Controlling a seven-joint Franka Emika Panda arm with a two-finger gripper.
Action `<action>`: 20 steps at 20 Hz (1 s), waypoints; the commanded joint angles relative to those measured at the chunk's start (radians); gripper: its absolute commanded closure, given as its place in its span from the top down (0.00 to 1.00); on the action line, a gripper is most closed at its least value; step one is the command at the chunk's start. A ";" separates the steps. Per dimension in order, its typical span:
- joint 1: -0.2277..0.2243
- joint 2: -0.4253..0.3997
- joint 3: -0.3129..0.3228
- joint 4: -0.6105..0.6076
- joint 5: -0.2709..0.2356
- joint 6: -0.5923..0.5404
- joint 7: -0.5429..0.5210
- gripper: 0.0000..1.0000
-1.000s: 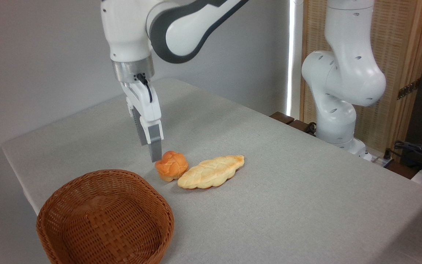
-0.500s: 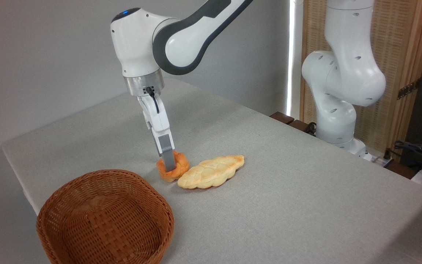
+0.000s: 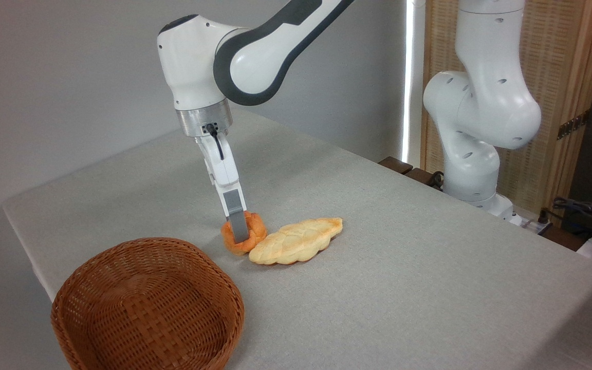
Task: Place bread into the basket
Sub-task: 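Close the gripper on the orange bread roll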
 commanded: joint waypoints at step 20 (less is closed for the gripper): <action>0.001 -0.012 0.005 -0.005 0.010 -0.024 0.012 0.31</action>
